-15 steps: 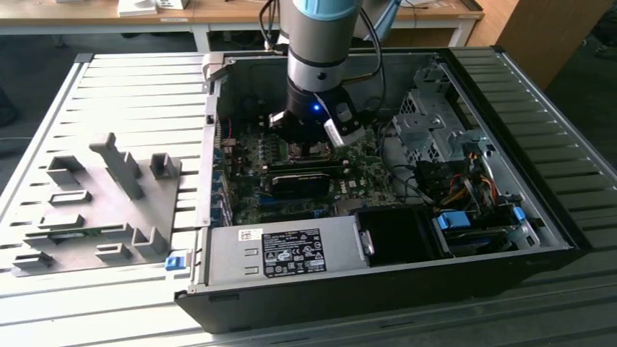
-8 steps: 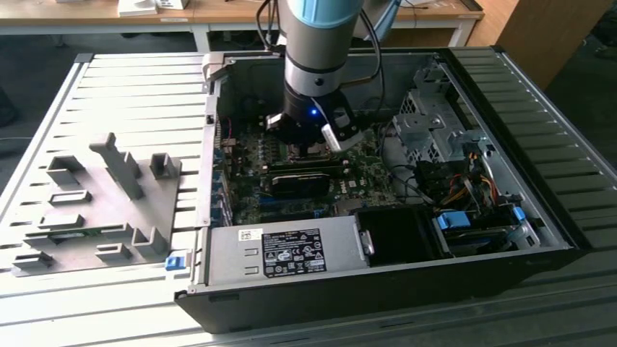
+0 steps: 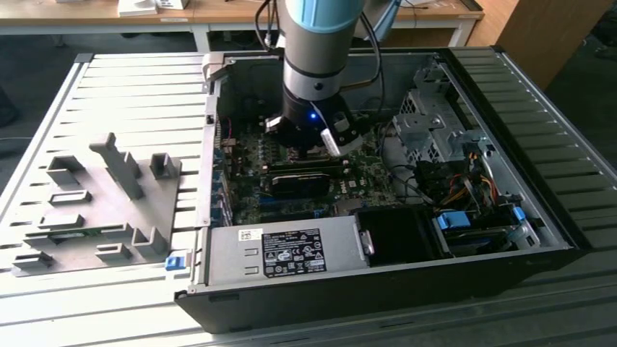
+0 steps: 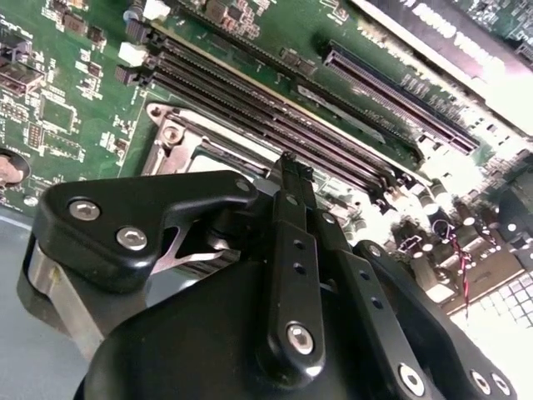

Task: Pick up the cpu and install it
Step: 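Install the second cpu locking lever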

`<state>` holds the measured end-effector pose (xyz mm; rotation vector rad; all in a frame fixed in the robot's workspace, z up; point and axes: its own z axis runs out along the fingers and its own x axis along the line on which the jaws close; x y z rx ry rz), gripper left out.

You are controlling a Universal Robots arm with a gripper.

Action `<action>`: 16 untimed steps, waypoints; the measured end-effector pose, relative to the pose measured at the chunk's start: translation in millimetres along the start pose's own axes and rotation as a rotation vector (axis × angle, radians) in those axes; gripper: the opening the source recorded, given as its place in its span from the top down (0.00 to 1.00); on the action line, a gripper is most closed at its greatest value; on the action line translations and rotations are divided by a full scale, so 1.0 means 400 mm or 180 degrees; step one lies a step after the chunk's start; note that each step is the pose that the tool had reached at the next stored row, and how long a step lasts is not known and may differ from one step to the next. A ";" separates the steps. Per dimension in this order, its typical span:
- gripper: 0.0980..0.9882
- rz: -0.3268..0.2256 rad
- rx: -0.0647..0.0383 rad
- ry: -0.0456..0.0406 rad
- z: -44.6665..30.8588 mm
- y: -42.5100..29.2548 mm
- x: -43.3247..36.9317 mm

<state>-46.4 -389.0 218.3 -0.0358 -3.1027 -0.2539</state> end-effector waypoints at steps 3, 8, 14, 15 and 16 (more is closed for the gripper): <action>0.99 -0.0001 -0.0013 0.0000 0.000 -0.003 0.011; 0.99 -0.0002 -0.0029 0.0001 0.010 -0.005 0.018; 0.99 -0.0002 -0.0075 0.0001 0.024 -0.008 0.021; 0.99 -0.0003 -0.0084 0.0001 0.025 -0.008 0.021; 0.99 -0.0003 -0.0093 0.0001 0.025 -0.009 0.022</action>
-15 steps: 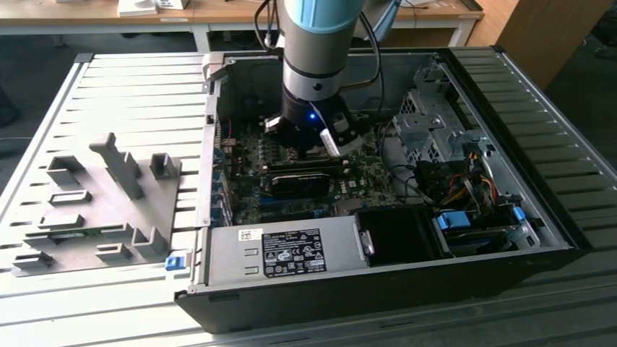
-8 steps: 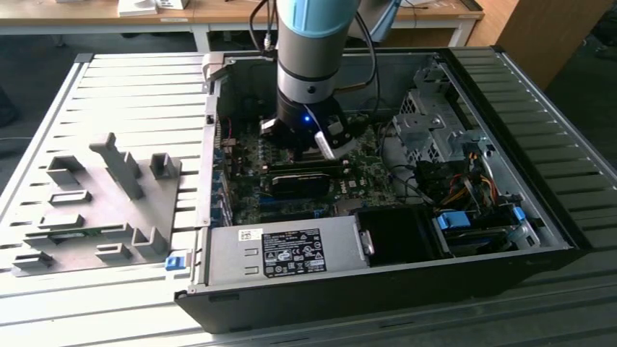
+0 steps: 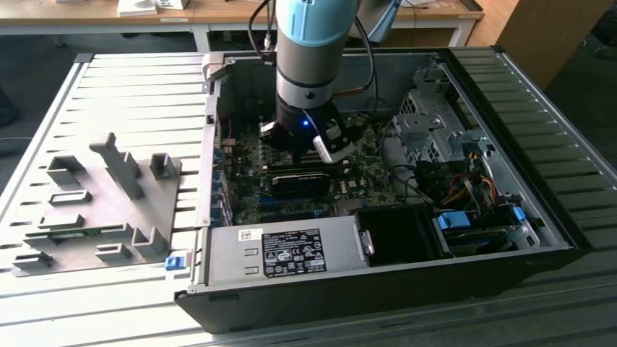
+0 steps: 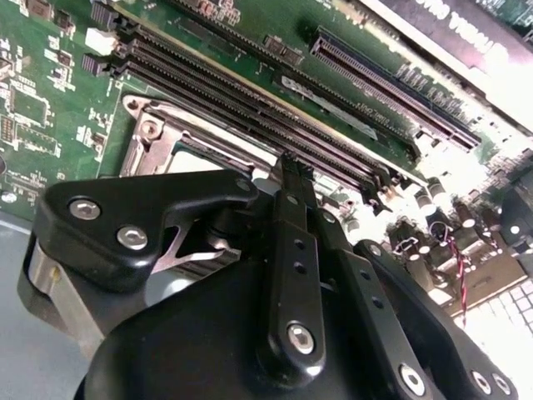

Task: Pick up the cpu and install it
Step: 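Install the second cpu locking lever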

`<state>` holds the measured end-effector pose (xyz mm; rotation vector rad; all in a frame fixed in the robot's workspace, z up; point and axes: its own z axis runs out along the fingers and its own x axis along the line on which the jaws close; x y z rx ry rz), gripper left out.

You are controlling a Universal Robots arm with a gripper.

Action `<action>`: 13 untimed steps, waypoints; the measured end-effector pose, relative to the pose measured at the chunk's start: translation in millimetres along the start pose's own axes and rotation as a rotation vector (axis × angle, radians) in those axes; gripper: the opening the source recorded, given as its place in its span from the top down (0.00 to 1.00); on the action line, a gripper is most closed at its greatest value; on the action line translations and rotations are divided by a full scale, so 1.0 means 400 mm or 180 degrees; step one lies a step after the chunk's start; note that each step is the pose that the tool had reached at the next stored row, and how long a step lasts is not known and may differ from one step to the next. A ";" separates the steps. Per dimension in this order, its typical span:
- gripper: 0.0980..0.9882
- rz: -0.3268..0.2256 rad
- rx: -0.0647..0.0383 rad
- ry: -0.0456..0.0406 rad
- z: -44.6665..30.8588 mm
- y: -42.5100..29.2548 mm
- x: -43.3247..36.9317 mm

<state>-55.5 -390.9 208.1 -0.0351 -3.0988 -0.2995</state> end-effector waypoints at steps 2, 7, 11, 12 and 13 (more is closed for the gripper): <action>0.99 -0.0001 -0.0028 0.0001 0.002 -0.002 0.001; 0.99 -0.0003 -0.0096 0.0002 0.009 -0.004 0.002; 0.99 -0.0004 -0.0115 -0.0001 0.009 -0.013 0.005; 0.99 -0.0005 -0.0116 -0.0001 0.008 -0.015 0.005; 0.99 -0.0005 -0.0120 -0.0003 0.008 -0.018 0.006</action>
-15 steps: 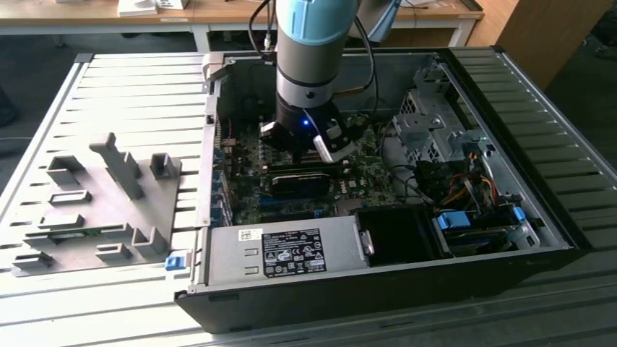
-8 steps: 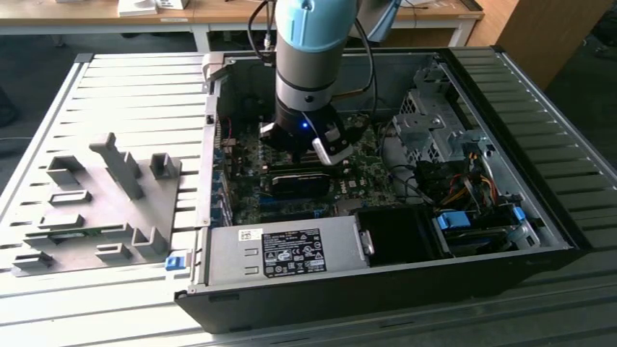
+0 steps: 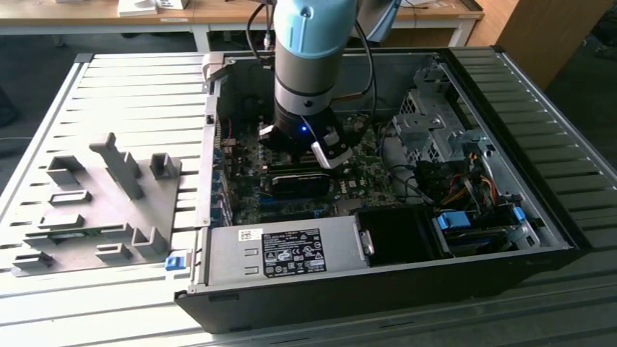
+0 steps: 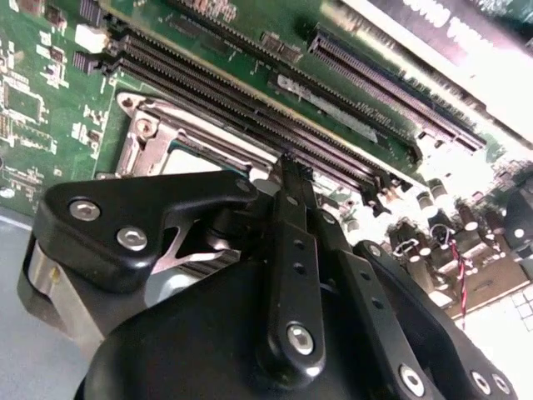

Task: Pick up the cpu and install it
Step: 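Install the second cpu locking lever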

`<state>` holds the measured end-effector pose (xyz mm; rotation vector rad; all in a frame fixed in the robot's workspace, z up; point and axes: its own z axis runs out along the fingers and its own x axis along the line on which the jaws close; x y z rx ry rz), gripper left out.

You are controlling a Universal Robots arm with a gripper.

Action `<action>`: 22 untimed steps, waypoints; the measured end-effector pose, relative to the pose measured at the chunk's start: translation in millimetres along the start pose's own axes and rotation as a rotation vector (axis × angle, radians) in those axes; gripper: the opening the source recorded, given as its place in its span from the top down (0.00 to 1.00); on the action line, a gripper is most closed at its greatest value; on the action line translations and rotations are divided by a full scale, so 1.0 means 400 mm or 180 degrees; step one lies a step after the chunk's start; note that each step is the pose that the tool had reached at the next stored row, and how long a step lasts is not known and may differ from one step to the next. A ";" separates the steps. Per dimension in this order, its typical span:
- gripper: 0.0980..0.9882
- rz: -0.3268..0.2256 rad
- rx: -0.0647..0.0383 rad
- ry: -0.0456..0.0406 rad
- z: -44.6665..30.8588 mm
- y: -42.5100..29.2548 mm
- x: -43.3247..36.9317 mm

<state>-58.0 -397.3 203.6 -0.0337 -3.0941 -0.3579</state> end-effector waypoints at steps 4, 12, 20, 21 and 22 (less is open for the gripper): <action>0.99 -0.0001 -0.0040 -0.0002 -0.002 -0.009 0.002; 0.99 -0.0009 -0.0186 -0.0014 0.011 -0.021 0.021; 0.99 -0.0015 -0.0291 -0.0025 0.020 -0.024 0.034; 0.99 -0.0016 -0.0298 -0.0026 0.021 -0.024 0.035; 0.99 -0.0015 -0.0303 -0.0026 0.023 -0.024 0.035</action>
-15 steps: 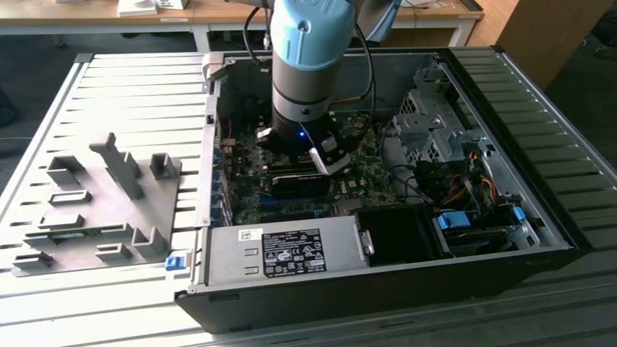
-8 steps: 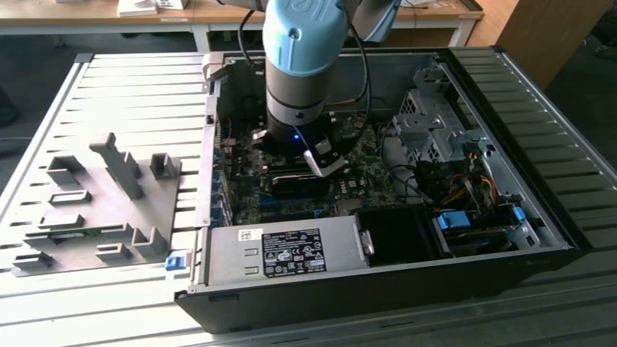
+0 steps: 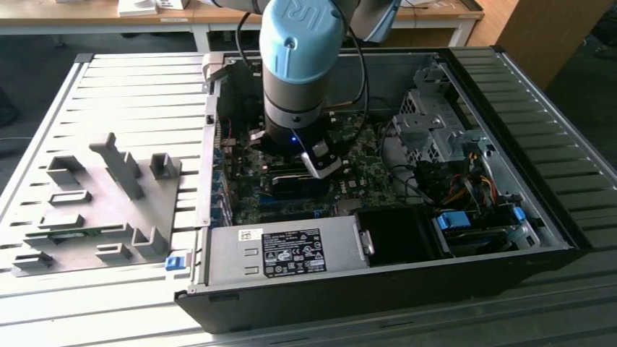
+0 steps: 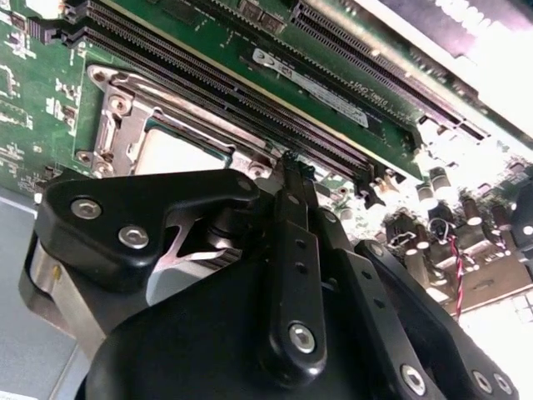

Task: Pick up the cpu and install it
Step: 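Install the second cpu locking lever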

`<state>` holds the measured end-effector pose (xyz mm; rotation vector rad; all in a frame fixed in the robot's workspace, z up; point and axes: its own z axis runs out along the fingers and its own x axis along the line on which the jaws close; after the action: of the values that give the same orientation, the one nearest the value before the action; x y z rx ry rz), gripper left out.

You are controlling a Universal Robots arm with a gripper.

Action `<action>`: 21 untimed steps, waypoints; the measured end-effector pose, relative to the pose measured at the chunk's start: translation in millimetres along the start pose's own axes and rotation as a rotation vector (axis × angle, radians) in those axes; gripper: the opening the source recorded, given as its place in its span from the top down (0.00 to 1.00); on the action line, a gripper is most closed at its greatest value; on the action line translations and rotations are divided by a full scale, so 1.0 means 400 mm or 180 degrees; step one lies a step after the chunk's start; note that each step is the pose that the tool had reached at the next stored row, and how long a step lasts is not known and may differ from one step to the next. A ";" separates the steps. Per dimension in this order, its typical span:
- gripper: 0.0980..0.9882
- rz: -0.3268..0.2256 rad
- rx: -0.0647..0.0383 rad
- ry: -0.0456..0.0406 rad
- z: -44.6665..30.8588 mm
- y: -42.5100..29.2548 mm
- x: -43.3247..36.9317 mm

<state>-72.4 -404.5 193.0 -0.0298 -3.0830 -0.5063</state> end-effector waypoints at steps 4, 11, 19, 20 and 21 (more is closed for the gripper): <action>0.99 0.0000 -0.0031 0.0000 0.004 -0.001 0.000; 0.99 -0.0001 -0.0084 0.0001 0.014 -0.004 0.000; 0.99 -0.0001 -0.0086 0.0001 -0.007 0.003 0.006; 0.99 -0.0002 -0.0087 0.0001 -0.013 0.005 0.006; 0.99 -0.0002 -0.0086 0.0001 -0.020 0.007 0.007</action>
<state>-74.9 -404.3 201.6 -0.0292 -3.0760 -0.5481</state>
